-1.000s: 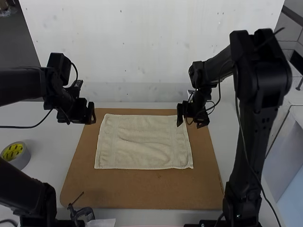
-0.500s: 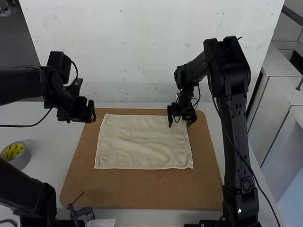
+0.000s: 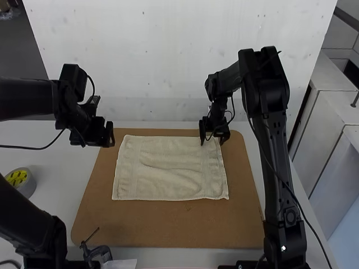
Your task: Fold the towel.
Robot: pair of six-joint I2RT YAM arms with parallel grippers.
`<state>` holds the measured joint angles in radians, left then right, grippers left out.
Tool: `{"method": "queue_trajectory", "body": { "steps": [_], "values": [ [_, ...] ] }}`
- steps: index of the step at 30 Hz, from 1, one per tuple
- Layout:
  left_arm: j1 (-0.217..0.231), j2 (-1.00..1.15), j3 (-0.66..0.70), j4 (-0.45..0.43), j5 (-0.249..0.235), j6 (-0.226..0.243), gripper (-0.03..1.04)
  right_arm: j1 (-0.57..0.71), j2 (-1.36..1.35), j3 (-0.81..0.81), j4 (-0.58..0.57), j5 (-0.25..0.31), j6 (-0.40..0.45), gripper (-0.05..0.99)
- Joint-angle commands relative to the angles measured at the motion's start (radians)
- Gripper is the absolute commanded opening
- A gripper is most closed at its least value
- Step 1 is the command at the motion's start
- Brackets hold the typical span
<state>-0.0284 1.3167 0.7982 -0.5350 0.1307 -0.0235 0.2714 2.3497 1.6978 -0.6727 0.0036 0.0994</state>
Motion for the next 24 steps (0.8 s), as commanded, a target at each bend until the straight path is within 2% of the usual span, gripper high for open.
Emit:
{"method": "queue_trajectory", "body": {
  "steps": [1, 2, 5, 10, 15, 17, 20, 24],
  "values": [
    [-0.013, 0.05, 0.047, 0.021, 0.004, -0.001, 0.94, -0.046, 0.063, 0.003, -0.025, 0.072, 0.017, 0.46],
    [-0.015, 0.07, 0.055, 0.024, 0.004, -0.001, 0.94, -0.044, 0.068, 0.002, -0.025, 0.072, 0.017, 0.3],
    [-0.016, 0.167, 0.091, 0.026, 0.009, -0.006, 0.94, -0.038, 0.071, -0.001, -0.028, 0.072, 0.017, 0.03],
    [-0.024, 0.365, 0.237, 0.02, 0.01, -0.012, 0.94, -0.046, 0.069, -0.01, -0.044, 0.076, 0.017, 0.02],
    [-0.054, 0.546, 0.391, 0.015, 0.004, -0.036, 0.94, -0.06, 0.065, -0.03, -0.041, 0.079, 0.014, 0.02],
    [-0.059, 0.613, 0.446, 0.018, -0.016, -0.044, 0.94, -0.063, 0.057, -0.041, -0.038, 0.079, 0.01, 0.02],
    [-0.065, 0.71, 0.544, 0.015, -0.08, -0.078, 0.94, -0.063, 0.053, -0.049, -0.036, 0.079, 0.002, 0.02],
    [-0.068, 0.794, 0.635, 0.015, -0.102, -0.102, 0.94, -0.06, 0.053, -0.05, -0.034, 0.079, -0.003, 0.02]
  ]
}}
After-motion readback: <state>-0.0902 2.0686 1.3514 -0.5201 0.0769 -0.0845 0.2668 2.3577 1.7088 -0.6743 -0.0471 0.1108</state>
